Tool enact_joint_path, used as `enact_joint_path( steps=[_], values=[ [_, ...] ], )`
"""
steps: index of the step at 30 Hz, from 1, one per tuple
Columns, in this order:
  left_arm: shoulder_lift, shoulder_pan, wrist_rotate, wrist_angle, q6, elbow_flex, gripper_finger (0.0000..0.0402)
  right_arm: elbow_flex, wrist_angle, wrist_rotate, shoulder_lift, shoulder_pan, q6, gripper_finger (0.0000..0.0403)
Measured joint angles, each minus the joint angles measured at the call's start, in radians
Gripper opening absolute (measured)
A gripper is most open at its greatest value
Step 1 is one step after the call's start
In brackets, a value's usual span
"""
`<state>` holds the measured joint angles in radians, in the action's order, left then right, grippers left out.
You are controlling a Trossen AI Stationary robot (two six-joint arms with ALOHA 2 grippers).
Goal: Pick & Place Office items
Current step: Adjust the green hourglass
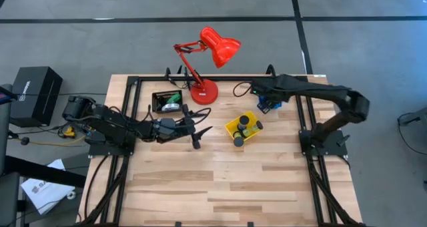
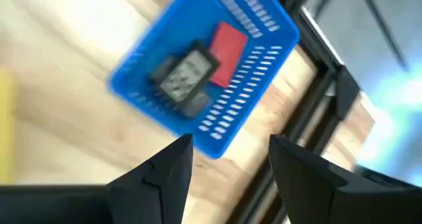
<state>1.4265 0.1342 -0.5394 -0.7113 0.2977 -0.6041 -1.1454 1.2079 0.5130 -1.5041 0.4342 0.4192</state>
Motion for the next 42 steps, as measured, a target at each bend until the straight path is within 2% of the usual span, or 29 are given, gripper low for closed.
enact_joint_path(
  steps=[4, 10, 15, 20, 24, 29, 35, 40, 42],
  values=[
    [0.000, -0.001, 0.002, 0.000, 0.000, 0.000, 0.0237, 0.000, -0.008, -0.064, 0.122, -0.050, 0.004, 0.0182],
    [0.000, 0.000, 0.002, 0.000, 0.000, 0.000, 0.0237, 0.025, -0.066, -0.086, 0.255, -0.157, 0.027, 0.0168],
    [0.000, 0.000, 0.004, -0.001, 0.000, 0.000, 0.0237, 0.162, -0.218, -0.229, 0.338, -0.229, 0.030, 0.0160],
    [0.000, 0.000, 0.128, -0.002, 0.000, 0.000, 0.0237, 0.341, -0.364, -0.259, 0.387, -0.289, 0.100, 0.0154],
    [0.000, 0.000, 0.200, -0.003, -0.001, 0.000, 0.0237, 0.419, -0.403, -0.259, 0.405, -0.322, 0.124, 0.0152],
    [0.000, -0.001, 0.200, -0.003, -0.018, 0.000, 0.0237, 0.441, -0.402, -0.256, 0.408, -0.347, 0.152, 0.0150],
    [0.000, -0.001, 0.200, -0.004, -0.071, 0.000, 0.0237, 0.428, -0.402, -0.314, 0.421, -0.413, 0.143, 0.0150],
    [0.000, 0.004, 0.207, -0.010, -0.102, 0.000, 0.0237, 0.400, -0.416, -0.331, 0.507, -0.505, -0.028, 0.0150],
    [0.000, 0.004, 0.245, -0.010, -0.120, 0.000, 0.0237, 0.397, -0.447, -0.333, 0.559, -0.538, -0.085, 0.0150]
  ],
)
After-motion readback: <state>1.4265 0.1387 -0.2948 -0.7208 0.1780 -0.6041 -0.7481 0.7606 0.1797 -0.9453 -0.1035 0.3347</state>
